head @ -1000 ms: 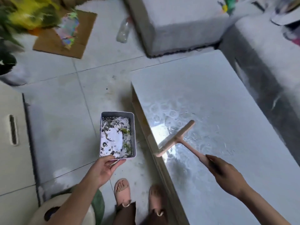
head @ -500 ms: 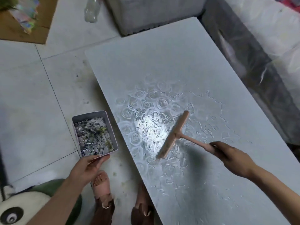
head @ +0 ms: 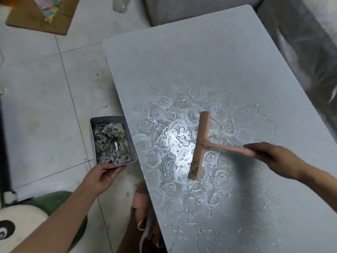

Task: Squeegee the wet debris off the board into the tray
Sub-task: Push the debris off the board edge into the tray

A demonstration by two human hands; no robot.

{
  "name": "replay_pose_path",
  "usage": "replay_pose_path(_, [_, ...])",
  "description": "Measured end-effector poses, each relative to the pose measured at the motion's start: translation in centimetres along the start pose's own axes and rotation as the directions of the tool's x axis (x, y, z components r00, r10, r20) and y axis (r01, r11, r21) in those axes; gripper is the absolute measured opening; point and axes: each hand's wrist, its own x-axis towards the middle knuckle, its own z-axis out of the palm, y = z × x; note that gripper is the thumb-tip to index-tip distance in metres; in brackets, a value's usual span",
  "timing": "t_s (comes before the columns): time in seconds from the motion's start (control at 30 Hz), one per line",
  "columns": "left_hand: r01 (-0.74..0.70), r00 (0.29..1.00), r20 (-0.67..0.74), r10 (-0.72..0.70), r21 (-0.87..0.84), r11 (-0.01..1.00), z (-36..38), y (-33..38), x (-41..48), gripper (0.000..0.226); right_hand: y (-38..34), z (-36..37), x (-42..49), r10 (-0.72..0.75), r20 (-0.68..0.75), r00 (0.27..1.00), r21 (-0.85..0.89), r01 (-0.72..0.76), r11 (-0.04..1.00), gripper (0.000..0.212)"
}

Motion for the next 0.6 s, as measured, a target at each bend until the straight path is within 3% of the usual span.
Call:
replay_pose_path(0.1, [-0.005,0.999,0.051,0.007,-0.035,0.999,0.9,0.4,1.2,0.050,0.4,-0.9,1.5,-0.001,-0.002,1.000,-0.006,0.001,1.000,0.032])
replay_pose_path(0.17, [-0.028,0.997,0.073,0.031,-0.039,0.999,1.2,0.7,1.8,0.076,0.6,-1.7,1.9,0.007,-0.024,1.000,-0.001,-0.007,1.000,0.030])
replay_pose_path(0.3, [-0.101,0.987,0.123,0.104,-0.028,0.995,1.2,1.1,2.6,0.054,-0.2,-2.4,2.8,0.021,-0.092,0.996,-0.038,-0.024,0.999,0.029])
replay_pose_path(0.37, [-0.090,0.989,0.114,0.093,-0.036,0.995,1.2,1.2,3.2,0.061,-1.9,-1.9,3.4,-0.035,-0.090,0.995,-0.055,0.030,0.998,0.030])
replay_pose_path(0.47, [-0.078,0.990,0.116,0.085,-0.065,0.995,1.0,1.3,3.6,0.051,-5.3,-0.6,5.1,-0.129,-0.062,0.990,-0.046,0.126,0.991,0.031])
replay_pose_path(0.6, [-0.076,0.993,0.081,0.084,-0.094,0.993,0.3,1.4,4.3,0.055,-6.8,-1.4,5.7,-0.179,-0.124,0.976,-0.073,0.171,0.983,0.030])
